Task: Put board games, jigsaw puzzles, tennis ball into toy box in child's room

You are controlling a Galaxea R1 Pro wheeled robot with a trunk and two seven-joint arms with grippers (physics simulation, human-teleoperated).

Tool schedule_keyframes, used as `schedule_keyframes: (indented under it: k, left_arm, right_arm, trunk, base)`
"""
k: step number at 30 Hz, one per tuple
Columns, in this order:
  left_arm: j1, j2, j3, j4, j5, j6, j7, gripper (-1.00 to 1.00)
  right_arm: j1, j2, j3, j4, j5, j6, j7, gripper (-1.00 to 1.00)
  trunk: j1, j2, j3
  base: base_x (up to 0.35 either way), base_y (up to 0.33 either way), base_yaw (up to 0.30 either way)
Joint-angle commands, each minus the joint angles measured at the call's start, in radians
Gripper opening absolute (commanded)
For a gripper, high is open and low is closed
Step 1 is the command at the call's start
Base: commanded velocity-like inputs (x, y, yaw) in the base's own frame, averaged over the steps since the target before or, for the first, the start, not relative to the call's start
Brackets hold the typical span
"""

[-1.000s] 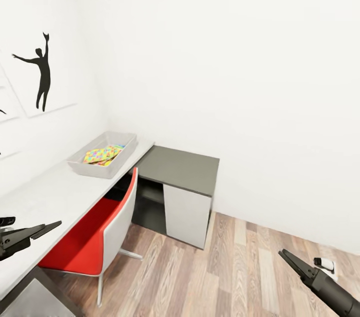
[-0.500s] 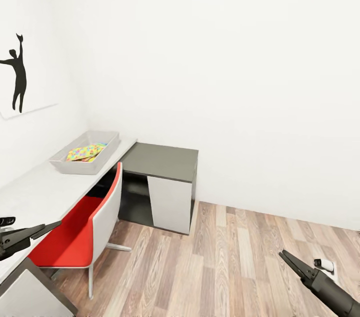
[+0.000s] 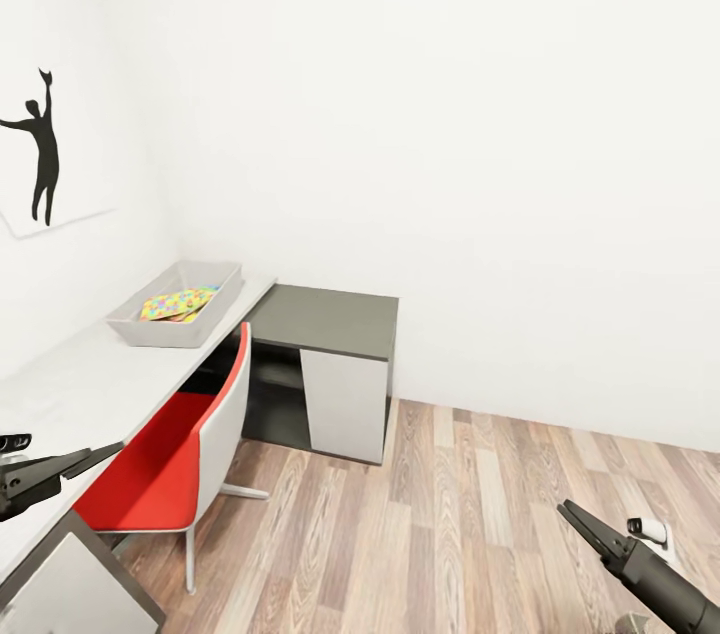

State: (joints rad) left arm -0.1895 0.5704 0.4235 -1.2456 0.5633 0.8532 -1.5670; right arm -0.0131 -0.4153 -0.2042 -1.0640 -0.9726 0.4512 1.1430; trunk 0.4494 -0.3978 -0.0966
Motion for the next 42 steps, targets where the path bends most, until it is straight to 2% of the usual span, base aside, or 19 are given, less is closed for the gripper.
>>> schedule_keyframes:
  k: [1,17,42]
  left_arm:
    - [-0.001,0.000,0.000,0.000,0.000,0.011,-0.004,1.00]
    - [-0.001,0.000,-0.002,0.000,0.001,0.010,-0.004,1.00]
    - [-0.001,-0.011,-0.010,-0.007,0.002,0.016,-0.004,1.00]
  right_arm:
    - [-0.001,0.000,0.000,0.000,-0.006,0.009,0.001,1.00]
    - [-0.001,0.006,0.000,-0.001,-0.006,0.008,0.001,1.00]
    - [-0.001,0.003,0.000,-0.001,-0.006,0.009,0.001,1.00]
  trunk:
    - [0.001,-0.002,-0.002]
    - [0.001,-0.002,-0.001]
    - [0.001,-0.002,0.010]
  base:
    - [-0.028,0.045,-0.014]
    - [-0.049,0.058,-0.006]
    - [-0.021,0.036,-0.080]
